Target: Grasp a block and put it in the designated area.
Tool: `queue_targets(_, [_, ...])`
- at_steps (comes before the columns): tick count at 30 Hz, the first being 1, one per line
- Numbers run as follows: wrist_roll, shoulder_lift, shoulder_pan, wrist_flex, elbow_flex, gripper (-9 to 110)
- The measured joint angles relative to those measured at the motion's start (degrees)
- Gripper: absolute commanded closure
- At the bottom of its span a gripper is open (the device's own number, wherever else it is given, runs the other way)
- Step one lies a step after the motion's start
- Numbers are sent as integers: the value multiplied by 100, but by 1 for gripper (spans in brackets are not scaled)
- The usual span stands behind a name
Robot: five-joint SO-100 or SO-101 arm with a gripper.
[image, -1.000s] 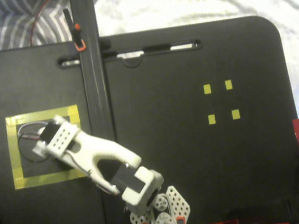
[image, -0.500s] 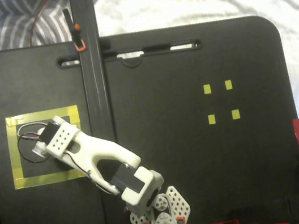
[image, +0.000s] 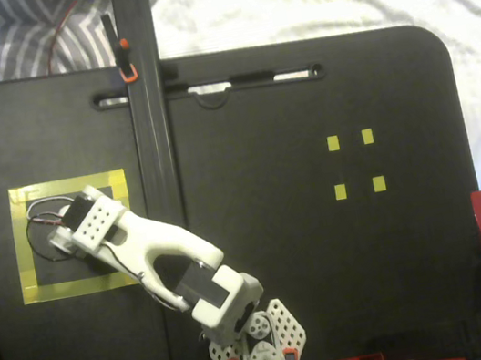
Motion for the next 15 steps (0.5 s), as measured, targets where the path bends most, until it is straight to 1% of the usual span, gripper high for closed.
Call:
queue_targets(4, [-9,132,132,422,-114,68])
queue_targets(15, [-167,1389,536,1890,-958,68])
